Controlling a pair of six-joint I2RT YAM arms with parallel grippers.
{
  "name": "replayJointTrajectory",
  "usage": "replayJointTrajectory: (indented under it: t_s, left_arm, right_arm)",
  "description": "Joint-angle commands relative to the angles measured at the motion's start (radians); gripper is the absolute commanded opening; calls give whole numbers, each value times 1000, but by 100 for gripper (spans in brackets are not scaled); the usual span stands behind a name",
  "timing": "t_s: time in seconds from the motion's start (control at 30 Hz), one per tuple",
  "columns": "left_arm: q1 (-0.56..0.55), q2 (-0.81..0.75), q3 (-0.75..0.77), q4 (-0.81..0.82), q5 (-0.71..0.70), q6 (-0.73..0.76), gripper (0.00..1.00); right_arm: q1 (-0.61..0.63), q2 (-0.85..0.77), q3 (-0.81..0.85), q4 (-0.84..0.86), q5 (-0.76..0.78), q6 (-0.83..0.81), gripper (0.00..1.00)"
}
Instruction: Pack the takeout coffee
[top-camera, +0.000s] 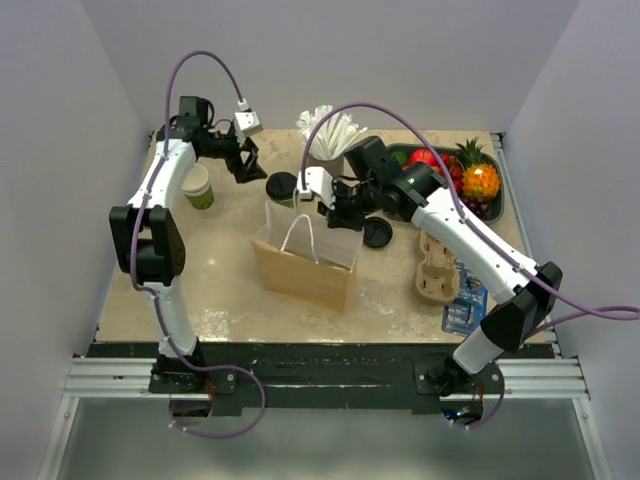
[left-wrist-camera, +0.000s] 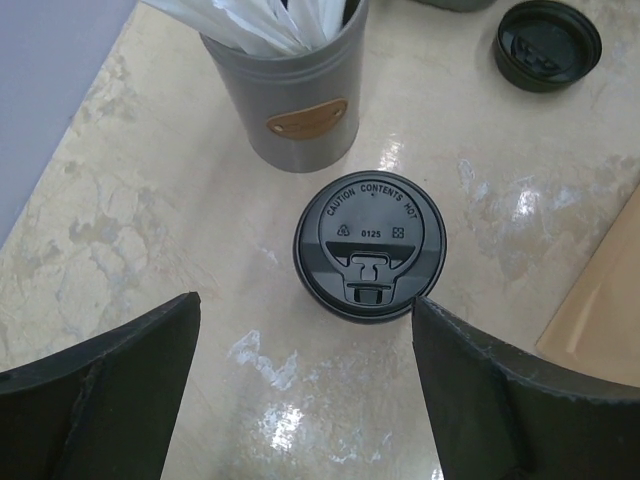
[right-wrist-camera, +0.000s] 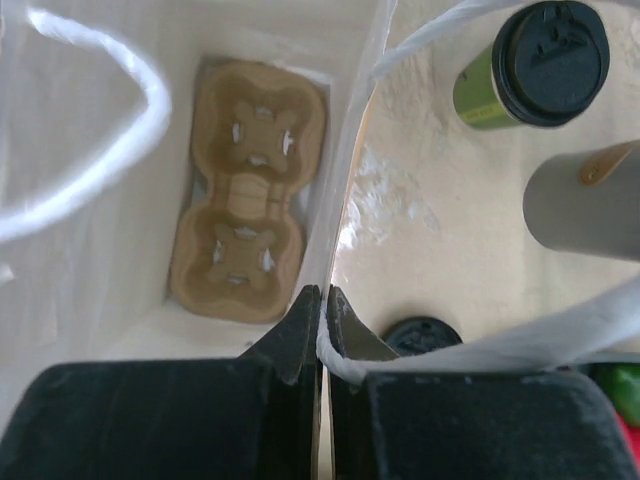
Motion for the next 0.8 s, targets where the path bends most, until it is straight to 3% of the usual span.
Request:
replayJointTrajectory:
  t_s: [0.0,0.2,0.47,0.77]
  left_arm:
    - [-36,46,43,-65,35,203,91]
    - [-79,92,69,-77,12,239,96]
    - [-99,122,78,-57,30,246,99]
    - [-104,151,77,-40,62,237,96]
  right_arm:
    - [-52,-32,41,-154,-96,-225,0]
    - [-83,-38,31,-289,-138,-417,0]
    - [-81,-66,-9,-292,-112,-448,0]
    - [-81,-80,-14,-239,-70,-388,44]
